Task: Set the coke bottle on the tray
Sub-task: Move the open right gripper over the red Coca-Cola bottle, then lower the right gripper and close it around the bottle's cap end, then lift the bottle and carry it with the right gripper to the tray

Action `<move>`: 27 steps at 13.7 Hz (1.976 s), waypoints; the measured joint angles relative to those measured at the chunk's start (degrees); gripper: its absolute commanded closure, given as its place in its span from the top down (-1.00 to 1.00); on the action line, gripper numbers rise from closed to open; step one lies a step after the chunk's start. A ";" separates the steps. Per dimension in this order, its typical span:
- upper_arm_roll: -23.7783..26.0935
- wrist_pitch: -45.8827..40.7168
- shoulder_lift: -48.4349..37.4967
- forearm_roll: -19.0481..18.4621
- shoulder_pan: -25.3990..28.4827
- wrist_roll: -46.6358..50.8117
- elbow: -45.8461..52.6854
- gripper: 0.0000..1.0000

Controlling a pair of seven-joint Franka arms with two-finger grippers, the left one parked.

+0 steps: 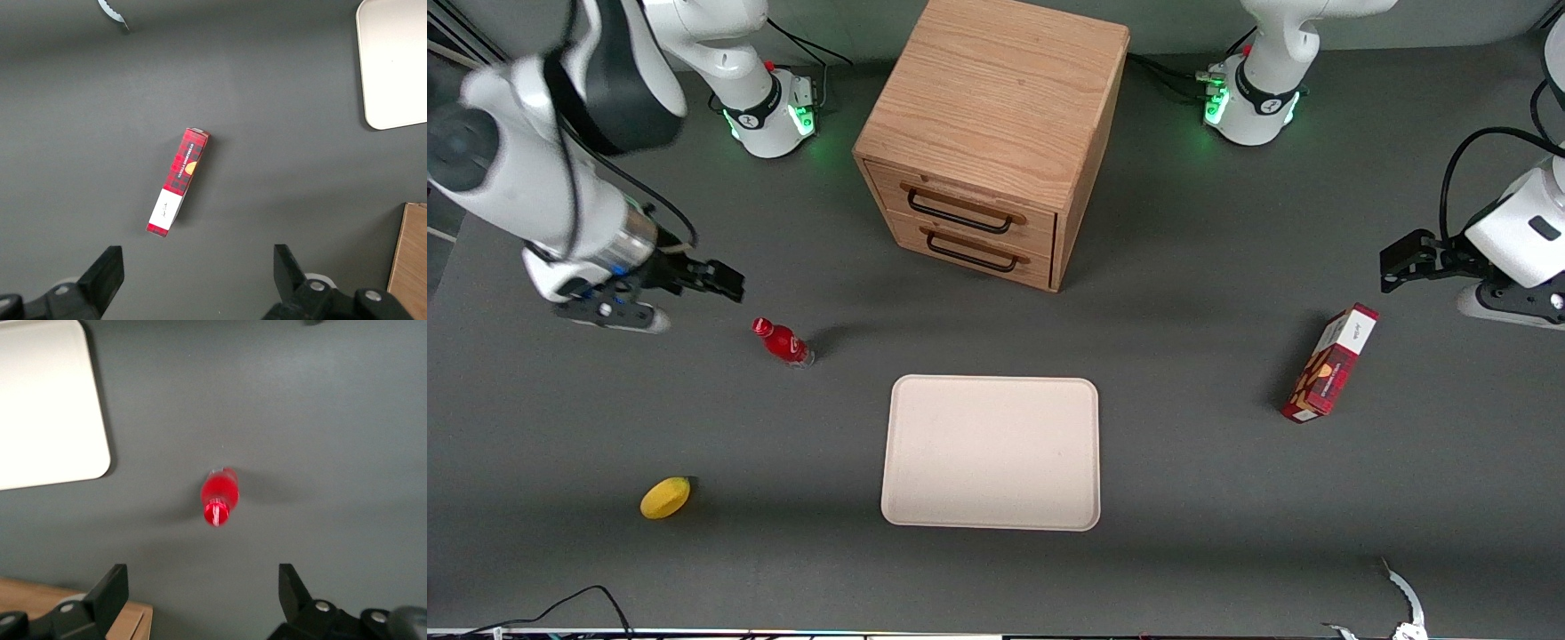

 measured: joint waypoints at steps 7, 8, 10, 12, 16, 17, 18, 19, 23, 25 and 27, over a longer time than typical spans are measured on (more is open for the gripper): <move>-0.02 15.73 6.70 -0.74 -0.04 1.95 -8.11 0.92; -0.02 16.40 6.68 -0.74 -0.04 1.99 -8.82 0.84; -0.02 17.62 6.68 -0.93 -0.04 2.02 -9.88 0.48; -0.02 17.89 6.68 -1.28 -0.04 2.04 -10.30 -0.17; -0.02 17.95 6.66 -1.39 -0.04 2.08 -10.67 -1.00; -0.03 17.95 6.59 -1.44 -0.06 2.12 -10.70 -1.00; -0.03 17.95 6.58 -1.45 -0.05 2.12 -10.72 -1.00; -0.03 17.95 6.56 -1.45 -0.05 2.12 -10.72 -1.00; -0.02 14.45 5.59 -1.61 -0.05 2.12 -7.89 -1.00; -0.03 5.28 3.98 -1.72 -0.07 1.98 -1.61 -1.00; -0.15 -5.95 2.53 -1.73 -0.11 1.41 7.16 -1.00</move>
